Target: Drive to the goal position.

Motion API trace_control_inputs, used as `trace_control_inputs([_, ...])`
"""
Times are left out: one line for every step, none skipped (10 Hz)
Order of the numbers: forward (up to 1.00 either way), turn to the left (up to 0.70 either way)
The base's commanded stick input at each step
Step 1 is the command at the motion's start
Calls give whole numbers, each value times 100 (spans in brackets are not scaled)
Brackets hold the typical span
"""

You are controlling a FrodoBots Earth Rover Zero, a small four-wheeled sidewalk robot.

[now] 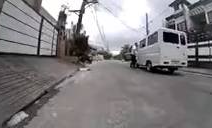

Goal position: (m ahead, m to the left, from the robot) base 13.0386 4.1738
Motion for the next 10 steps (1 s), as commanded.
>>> trace_control_inputs([100,0])
trace_control_inputs([100,0])
trace_control_inputs([100,0])
trace_control_inputs([100,0])
trace_control_inputs([100,0])
trace_control_inputs([100,0])
trace_control_inputs([100,0])
trace_control_inputs([100,0])
trace_control_inputs([100,0])
trace_control_inputs([100,0])
